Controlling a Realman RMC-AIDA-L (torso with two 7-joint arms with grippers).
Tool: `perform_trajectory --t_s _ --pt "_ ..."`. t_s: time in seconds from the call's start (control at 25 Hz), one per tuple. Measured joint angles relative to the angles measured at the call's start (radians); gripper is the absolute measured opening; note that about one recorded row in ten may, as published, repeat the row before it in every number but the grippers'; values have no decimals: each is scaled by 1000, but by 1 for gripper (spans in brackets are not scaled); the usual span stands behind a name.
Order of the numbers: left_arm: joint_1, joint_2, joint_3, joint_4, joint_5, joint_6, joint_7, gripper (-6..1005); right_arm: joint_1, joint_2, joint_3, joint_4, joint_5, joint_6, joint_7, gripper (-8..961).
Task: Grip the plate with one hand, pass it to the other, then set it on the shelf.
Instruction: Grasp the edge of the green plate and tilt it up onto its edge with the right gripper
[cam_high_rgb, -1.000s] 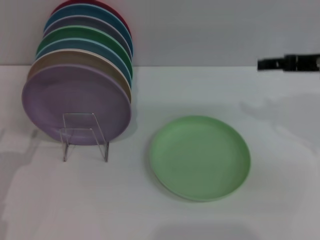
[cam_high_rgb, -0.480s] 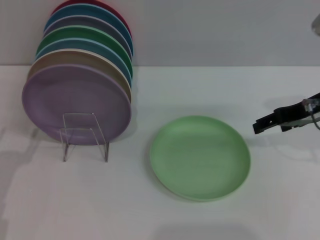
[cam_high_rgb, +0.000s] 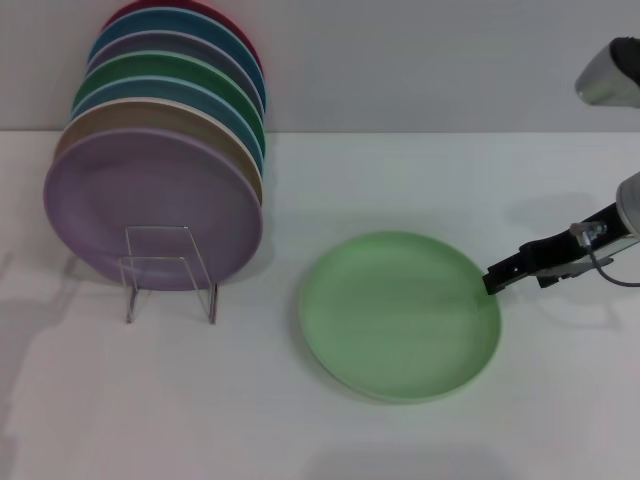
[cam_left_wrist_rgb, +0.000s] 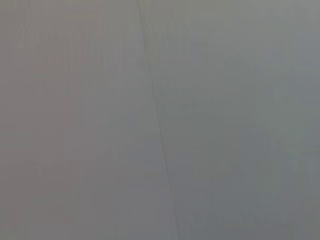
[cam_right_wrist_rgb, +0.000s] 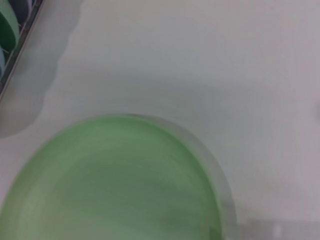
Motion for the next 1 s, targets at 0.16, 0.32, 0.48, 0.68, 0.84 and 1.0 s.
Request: perform_trajectory --t_s 0.16,0.32,0.48,0.68,0.84,1.0 --pt "0 0 0 0 0 0 0 817 14 0 -16 -44 0 -30 -3 748" --pt "0 0 3 0 0 0 0 816 19 0 -19 -64 3 -44 -6 741" --pt "0 0 6 0 0 1 0 816 26 1 -20 -89 6 -67 -13 734" --pt "4 0 7 0 2 4 0 816 43 3 -29 -127 8 -88 -21 725" --pt "6 0 8 0 3 5 0 816 51 4 -42 -142 8 -101 -22 719" --pt "8 0 8 0 4 7 0 816 62 5 -44 -163 8 -113 -22 712"
